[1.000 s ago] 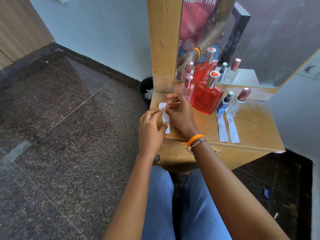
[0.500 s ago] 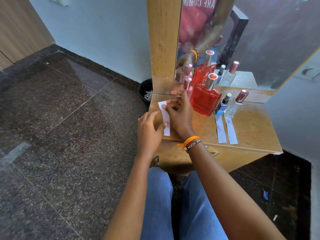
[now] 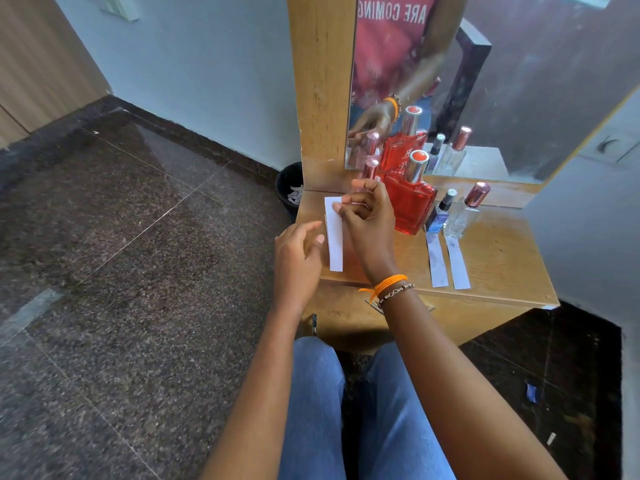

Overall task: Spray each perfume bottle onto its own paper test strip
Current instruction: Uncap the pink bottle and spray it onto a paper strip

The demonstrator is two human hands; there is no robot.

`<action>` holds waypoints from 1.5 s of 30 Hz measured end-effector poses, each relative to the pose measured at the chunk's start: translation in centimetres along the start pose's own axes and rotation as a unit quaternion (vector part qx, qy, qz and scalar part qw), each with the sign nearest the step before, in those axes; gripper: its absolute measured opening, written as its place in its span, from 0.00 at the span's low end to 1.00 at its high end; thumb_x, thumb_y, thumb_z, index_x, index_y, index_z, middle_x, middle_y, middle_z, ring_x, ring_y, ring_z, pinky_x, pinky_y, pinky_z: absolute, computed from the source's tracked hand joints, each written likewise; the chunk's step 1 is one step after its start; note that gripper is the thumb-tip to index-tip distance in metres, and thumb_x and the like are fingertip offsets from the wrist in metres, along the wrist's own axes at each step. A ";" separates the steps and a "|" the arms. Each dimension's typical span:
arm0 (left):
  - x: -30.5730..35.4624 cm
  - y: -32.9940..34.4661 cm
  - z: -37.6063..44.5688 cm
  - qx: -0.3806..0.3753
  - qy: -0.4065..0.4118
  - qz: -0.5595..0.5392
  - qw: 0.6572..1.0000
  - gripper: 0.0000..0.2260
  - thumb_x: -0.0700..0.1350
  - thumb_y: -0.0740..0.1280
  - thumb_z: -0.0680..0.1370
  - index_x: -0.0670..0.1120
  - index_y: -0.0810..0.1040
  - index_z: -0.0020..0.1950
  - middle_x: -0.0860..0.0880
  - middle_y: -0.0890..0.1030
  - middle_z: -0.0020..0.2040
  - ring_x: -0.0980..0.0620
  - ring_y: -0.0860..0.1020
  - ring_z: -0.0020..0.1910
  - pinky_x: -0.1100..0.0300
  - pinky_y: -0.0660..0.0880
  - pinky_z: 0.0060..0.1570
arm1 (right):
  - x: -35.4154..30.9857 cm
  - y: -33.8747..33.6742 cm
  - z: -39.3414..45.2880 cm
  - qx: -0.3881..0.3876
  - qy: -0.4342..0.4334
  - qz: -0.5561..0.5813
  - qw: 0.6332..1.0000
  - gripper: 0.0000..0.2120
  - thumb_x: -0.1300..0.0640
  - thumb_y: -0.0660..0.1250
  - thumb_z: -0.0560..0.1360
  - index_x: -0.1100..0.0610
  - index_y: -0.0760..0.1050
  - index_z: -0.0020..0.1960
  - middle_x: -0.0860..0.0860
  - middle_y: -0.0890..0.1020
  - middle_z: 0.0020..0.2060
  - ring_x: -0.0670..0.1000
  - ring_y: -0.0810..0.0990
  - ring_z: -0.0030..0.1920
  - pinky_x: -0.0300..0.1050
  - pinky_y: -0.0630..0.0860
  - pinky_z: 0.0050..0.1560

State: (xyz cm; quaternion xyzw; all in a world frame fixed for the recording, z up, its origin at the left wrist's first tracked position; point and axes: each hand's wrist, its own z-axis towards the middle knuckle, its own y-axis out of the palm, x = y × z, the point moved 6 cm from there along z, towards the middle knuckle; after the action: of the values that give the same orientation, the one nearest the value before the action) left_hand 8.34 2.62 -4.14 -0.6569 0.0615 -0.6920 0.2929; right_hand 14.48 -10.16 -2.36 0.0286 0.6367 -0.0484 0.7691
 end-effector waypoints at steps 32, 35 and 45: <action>1.0 1.6 0.1 -0.007 -0.181 -0.203 0.962 0.07 0.41 0.68 0.75 0.41 0.81 0.52 0.46 0.82 0.46 0.52 0.78 0.45 0.62 0.72 0.39 | -9.1 2.9 2.9 -0.113 -0.225 -0.699 0.669 0.16 0.66 0.64 0.70 0.60 0.73 0.58 0.59 0.76 0.59 0.62 0.65 0.67 0.53 0.63 0.62; 1.0 1.5 0.3 -0.006 -0.181 -0.215 0.960 0.07 0.39 0.69 0.75 0.41 0.80 0.52 0.46 0.83 0.48 0.53 0.79 0.45 0.63 0.72 0.38 | -8.2 3.4 3.6 -0.141 -0.175 -0.740 0.634 0.13 0.60 0.62 0.74 0.53 0.76 0.58 0.55 0.77 0.59 0.60 0.63 0.68 0.51 0.61 0.63; 1.3 1.0 0.3 -0.001 -0.145 -0.215 0.966 0.07 0.37 0.70 0.74 0.49 0.76 0.40 0.51 0.82 0.41 0.58 0.79 0.40 0.68 0.72 0.34 | -8.1 3.6 4.0 -0.161 -0.174 -0.731 0.639 0.10 0.63 0.62 0.74 0.54 0.77 0.53 0.54 0.81 0.50 0.58 0.73 0.59 0.53 0.57 0.67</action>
State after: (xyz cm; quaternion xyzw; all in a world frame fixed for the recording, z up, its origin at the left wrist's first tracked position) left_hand 8.97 1.23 -3.43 -0.7481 -0.1238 -0.6363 0.1420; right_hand 17.32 -6.75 6.32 -0.5795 0.3018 -0.4960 0.5718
